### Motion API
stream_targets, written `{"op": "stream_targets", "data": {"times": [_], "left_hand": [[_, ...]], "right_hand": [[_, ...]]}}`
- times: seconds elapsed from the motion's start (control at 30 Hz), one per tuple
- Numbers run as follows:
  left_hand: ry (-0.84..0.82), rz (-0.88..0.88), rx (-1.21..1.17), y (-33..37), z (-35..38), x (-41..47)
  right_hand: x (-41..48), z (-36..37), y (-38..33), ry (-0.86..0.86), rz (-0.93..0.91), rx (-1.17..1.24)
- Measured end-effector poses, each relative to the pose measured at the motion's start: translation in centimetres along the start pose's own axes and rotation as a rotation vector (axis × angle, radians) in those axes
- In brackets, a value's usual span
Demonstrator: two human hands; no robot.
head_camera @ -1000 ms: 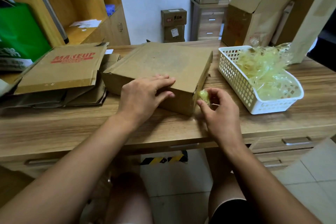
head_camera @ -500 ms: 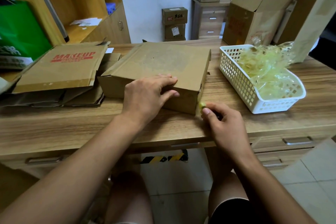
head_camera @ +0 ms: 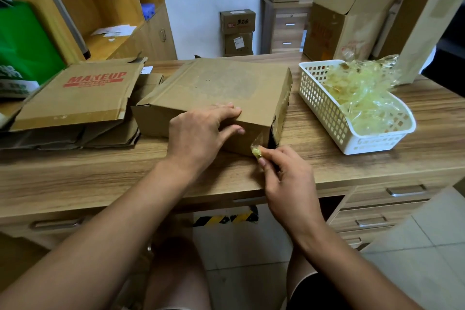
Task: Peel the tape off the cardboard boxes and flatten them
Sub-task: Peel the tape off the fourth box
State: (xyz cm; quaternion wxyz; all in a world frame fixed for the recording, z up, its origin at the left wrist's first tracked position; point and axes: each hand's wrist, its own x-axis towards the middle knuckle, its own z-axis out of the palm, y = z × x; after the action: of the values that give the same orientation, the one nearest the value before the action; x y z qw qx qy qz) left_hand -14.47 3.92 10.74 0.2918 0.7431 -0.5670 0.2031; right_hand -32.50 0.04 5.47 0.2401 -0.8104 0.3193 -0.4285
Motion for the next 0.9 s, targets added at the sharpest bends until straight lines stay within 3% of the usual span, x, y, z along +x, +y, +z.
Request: {"op": "stream_targets", "data": {"times": [0.4,0.57,0.77,0.9], "left_hand": [[-0.024,-0.015,0.025,0.0,0.2,0.4],[-0.113,0.004,0.059,-0.7,-0.5,1.3],[-0.305,0.013,-0.062,-3.5,-1.9,2.6],[-0.31,0.053,-0.045,-4.9,-2.0,2.6]], "right_hand": [[0.1,1.8,-2.9,-0.133,-0.02,0.021],[1.1,0.4,-1.8,-0.059,0.078,0.19],[1.2,-0.1,-0.3,-0.081,0.04,0.271],[1.7,0.1,0.5,-0.092,0.085,0.328]]}}
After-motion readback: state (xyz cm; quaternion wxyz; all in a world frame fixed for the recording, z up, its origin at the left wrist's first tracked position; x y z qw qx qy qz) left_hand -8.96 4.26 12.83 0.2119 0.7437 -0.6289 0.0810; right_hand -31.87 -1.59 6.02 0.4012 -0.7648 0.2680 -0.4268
